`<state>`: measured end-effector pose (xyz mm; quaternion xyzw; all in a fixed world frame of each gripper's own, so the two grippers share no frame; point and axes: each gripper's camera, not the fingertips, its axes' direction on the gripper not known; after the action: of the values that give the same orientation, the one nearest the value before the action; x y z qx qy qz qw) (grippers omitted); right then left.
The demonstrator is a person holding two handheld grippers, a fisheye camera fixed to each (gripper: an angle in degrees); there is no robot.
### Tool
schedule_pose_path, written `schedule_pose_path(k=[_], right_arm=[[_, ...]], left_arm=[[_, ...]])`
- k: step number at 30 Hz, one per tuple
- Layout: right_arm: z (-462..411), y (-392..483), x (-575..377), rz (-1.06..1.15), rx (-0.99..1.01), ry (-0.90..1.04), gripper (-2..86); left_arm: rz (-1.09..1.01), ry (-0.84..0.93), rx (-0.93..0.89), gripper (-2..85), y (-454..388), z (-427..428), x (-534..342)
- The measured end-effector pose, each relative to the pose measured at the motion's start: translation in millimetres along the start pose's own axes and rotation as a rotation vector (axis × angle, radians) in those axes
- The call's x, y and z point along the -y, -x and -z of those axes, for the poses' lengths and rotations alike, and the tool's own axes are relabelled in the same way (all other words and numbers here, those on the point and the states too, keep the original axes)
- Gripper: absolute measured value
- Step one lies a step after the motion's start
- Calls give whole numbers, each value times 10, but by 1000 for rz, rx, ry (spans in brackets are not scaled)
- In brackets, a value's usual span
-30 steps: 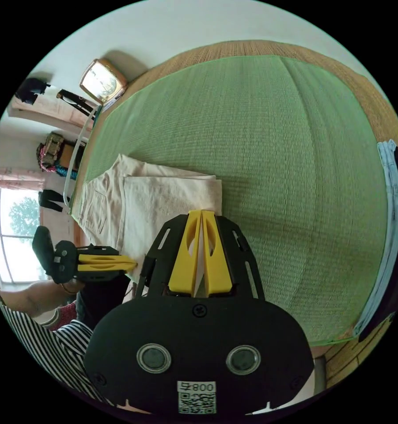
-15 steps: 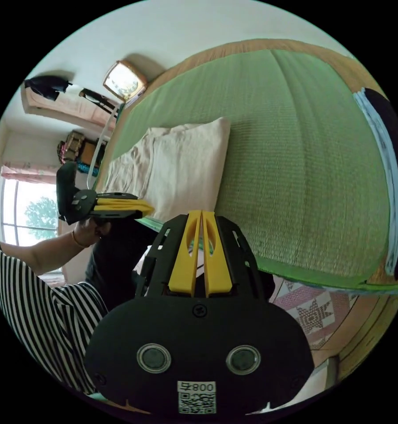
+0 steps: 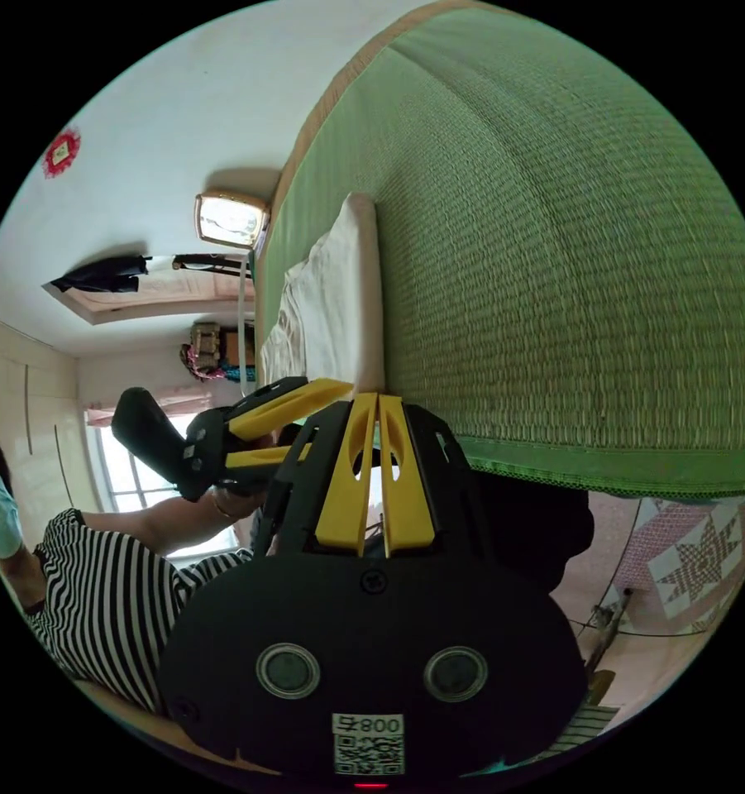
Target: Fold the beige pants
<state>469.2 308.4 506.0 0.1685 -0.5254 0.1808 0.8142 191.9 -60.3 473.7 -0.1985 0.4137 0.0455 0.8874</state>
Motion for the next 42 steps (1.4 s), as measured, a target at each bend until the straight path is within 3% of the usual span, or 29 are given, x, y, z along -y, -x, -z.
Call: schedule_pose_path(k=[5, 17, 28, 42], right_arm=[[68, -39, 21, 18, 20, 12, 2], [547, -309, 248, -11, 39, -50, 44], [318, -396, 1310, -26, 43, -47, 104], [-129, -464, 1622, -18, -11, 19, 26]], left_arm=[[6, 23, 147, 81, -333, -160, 33], [67, -41, 21, 24, -502, -75, -139], [73, -86, -23, 21, -574, 315, -420], [70, -128, -88, 22, -487, 1154, -989]])
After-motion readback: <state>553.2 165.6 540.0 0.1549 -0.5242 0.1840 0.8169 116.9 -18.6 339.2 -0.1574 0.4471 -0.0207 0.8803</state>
